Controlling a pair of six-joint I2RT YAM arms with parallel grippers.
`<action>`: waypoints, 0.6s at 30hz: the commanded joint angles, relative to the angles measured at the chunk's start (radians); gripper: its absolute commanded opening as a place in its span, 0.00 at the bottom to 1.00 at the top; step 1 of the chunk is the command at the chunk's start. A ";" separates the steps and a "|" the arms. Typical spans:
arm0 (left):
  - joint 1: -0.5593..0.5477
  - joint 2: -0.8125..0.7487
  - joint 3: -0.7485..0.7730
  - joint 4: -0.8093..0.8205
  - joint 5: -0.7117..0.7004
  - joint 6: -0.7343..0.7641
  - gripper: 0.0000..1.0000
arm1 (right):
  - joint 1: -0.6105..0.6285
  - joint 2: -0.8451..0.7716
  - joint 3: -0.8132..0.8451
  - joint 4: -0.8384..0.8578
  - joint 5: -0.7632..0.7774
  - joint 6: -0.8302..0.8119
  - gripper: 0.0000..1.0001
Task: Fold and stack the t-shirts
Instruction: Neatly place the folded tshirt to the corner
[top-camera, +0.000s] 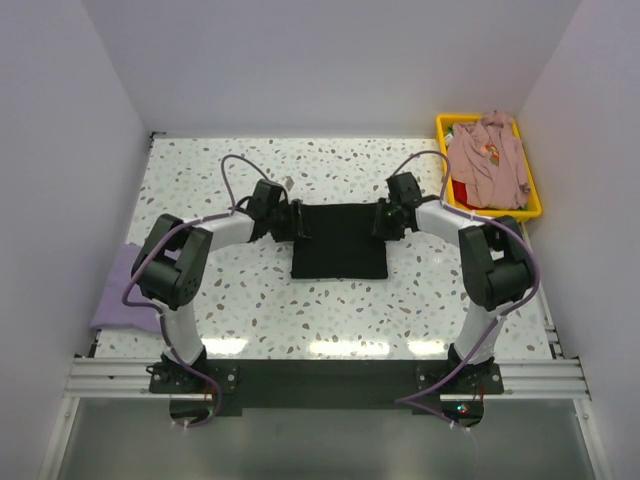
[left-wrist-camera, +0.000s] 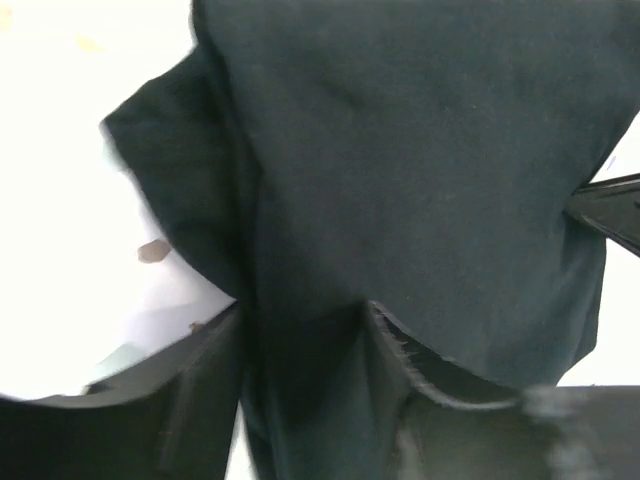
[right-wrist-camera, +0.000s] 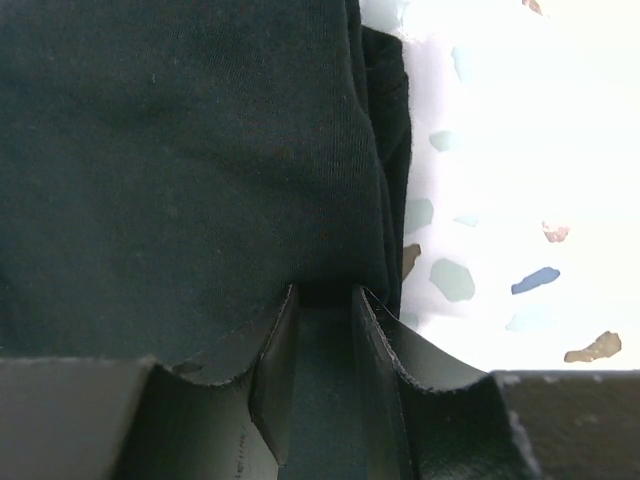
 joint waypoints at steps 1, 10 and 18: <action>-0.034 0.091 -0.033 -0.096 -0.060 -0.025 0.50 | -0.003 0.036 0.024 -0.012 -0.013 -0.006 0.32; -0.071 -0.003 0.015 -0.138 -0.142 -0.144 0.00 | -0.005 0.005 0.064 -0.041 -0.030 -0.003 0.34; -0.002 -0.139 0.073 -0.296 -0.318 -0.348 0.00 | -0.005 -0.131 0.113 -0.112 -0.015 0.010 0.44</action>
